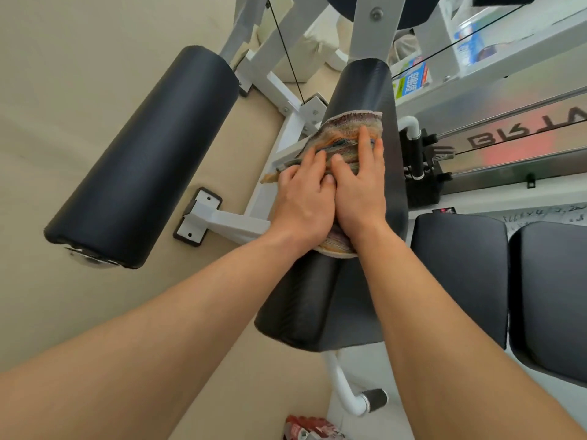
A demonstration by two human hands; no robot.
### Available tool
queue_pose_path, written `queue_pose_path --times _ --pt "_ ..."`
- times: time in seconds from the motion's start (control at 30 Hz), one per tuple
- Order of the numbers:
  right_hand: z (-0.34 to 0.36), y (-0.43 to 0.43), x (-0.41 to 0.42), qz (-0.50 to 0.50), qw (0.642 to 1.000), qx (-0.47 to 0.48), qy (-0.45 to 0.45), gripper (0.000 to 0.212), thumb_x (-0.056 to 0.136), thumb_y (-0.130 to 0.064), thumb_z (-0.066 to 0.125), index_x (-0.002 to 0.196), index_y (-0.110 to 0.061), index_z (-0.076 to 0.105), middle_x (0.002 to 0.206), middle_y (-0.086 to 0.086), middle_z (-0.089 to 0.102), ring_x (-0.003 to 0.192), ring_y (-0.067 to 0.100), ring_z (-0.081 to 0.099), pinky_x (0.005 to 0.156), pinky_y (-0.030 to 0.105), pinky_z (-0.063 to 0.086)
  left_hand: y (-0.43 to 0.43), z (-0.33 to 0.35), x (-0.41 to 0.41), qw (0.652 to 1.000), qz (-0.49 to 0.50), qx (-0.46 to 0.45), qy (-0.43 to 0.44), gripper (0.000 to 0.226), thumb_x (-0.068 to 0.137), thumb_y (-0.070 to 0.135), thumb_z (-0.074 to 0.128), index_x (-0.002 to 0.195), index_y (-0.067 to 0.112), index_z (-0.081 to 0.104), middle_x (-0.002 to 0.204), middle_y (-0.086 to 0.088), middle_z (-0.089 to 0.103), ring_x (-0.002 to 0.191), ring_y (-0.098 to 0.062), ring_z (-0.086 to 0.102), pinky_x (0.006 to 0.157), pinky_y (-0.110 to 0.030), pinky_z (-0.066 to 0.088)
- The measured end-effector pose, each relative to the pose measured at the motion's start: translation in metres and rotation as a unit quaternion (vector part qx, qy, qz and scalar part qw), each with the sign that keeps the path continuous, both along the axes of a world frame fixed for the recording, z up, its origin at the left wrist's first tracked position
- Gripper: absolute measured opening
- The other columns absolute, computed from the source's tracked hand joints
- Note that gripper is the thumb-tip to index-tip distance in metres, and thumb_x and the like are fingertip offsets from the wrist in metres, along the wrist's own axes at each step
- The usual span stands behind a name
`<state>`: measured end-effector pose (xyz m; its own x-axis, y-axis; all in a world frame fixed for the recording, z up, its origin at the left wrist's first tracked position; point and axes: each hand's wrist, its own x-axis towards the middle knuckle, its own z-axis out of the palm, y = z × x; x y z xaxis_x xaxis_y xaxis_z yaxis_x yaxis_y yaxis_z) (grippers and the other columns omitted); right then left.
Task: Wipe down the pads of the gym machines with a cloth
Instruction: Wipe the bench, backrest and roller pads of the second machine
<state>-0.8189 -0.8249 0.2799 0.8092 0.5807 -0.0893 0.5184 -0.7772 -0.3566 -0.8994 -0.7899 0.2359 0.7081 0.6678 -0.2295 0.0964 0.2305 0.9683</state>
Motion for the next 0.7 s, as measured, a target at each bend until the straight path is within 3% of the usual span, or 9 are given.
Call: queue_pose_path --times 0.1,0.2,0.33,0.57,0.7 --pt "-0.001 0.016 0.028 0.008 0.999 0.025 0.02 0.071 0.096 -0.045 0.05 0.159 -0.037 0.021 0.171 -0.002 0.005 0.157 0.022 0.007 0.126 0.049 0.014 0.021 -0.006 0.033 0.999 -0.025 0.027 0.002 0.05 0.106 0.029 0.03 0.156 0.023 0.029 0.163 0.007 0.025 0.14 -0.022 0.021 0.122 -0.04 0.021" --pt "0.001 0.042 0.059 0.0 0.999 0.036 0.033 0.076 0.089 -0.046 0.05 0.159 -0.035 0.023 0.171 0.0 0.007 0.157 0.023 0.008 0.126 0.048 0.013 0.046 -0.006 0.064 0.999 -0.031 0.042 0.015 0.05 0.108 0.031 0.027 0.158 0.022 0.026 0.165 0.006 0.021 0.139 -0.024 0.02 0.118 -0.032 0.016" --pt "0.003 0.063 0.078 -0.002 1.0 0.014 0.02 0.076 0.091 -0.043 0.05 0.16 -0.031 0.021 0.171 0.005 0.007 0.157 0.026 0.008 0.126 0.048 0.013 0.064 -0.007 0.085 0.997 -0.046 0.046 0.028 0.054 0.109 0.031 0.026 0.16 0.018 0.017 0.168 -0.002 0.013 0.153 -0.023 0.007 0.122 -0.031 0.004" --pt "0.004 0.032 0.027 -0.012 1.0 -0.012 0.019 0.065 0.099 -0.044 0.04 0.16 -0.034 0.018 0.171 0.0 -0.001 0.158 0.022 0.002 0.126 0.051 0.011 0.032 -0.017 0.039 0.997 -0.073 -0.031 -0.008 0.066 0.103 0.053 0.025 0.161 0.03 0.001 0.169 0.008 0.002 0.155 -0.012 0.006 0.126 -0.044 0.011" --pt "0.006 -0.007 -0.027 -0.012 1.0 -0.002 0.023 0.063 0.099 -0.041 0.031 0.16 -0.037 0.015 0.171 -0.009 -0.005 0.157 0.012 -0.004 0.128 0.048 0.007 -0.006 -0.012 -0.015 0.993 -0.101 -0.067 0.011 0.064 0.104 0.052 0.023 0.16 0.033 -0.002 0.169 0.009 0.004 0.154 -0.007 0.008 0.125 -0.04 0.015"
